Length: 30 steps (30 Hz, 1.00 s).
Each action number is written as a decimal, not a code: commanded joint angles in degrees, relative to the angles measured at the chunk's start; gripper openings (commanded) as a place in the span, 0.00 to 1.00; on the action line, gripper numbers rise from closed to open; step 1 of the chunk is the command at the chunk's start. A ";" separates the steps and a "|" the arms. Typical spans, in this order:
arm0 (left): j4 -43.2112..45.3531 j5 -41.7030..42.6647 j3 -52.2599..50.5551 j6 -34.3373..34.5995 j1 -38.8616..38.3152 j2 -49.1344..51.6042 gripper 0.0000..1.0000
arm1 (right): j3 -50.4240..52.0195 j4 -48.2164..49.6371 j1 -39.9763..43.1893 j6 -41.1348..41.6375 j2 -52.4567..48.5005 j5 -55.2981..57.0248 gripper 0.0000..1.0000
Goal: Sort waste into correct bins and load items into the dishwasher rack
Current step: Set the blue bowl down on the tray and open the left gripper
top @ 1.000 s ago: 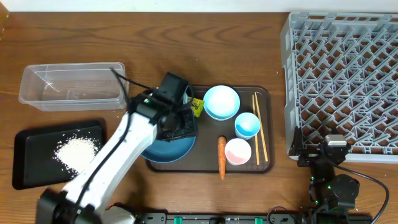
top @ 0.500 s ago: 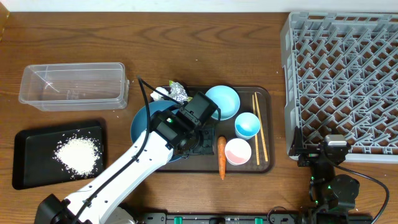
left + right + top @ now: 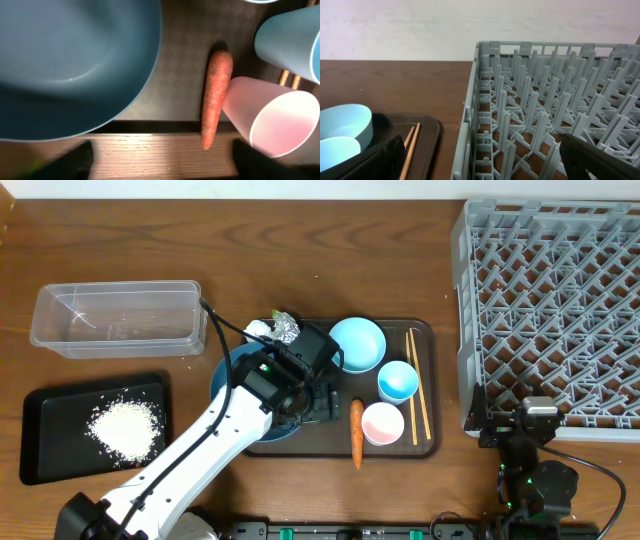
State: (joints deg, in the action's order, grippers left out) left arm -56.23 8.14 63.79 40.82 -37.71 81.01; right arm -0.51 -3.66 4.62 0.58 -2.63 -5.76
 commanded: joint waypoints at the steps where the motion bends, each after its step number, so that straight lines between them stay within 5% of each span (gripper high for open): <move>1: -0.33 -1.75 0.94 0.00 0.15 0.31 0.99 | 0.20 -0.04 -0.31 -0.44 -0.13 -0.07 0.99; 7: -1.81 -9.31 1.07 -3.65 4.50 -1.22 1.00 | 0.20 -0.04 -0.31 -0.44 -0.13 -0.07 0.99; 18: -3.43 -8.59 1.07 -1.51 26.38 -10.16 0.98 | 0.20 -0.02 -0.31 -0.44 -0.13 -0.07 0.99; 30: -5.53 -8.55 1.05 -1.51 27.71 -10.60 0.98 | 0.20 -0.04 -0.31 -0.44 -0.13 -0.07 0.99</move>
State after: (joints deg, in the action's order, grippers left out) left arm -61.49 0.43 63.79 38.98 -10.17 70.50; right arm -0.51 -3.64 4.62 0.58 -2.63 -5.76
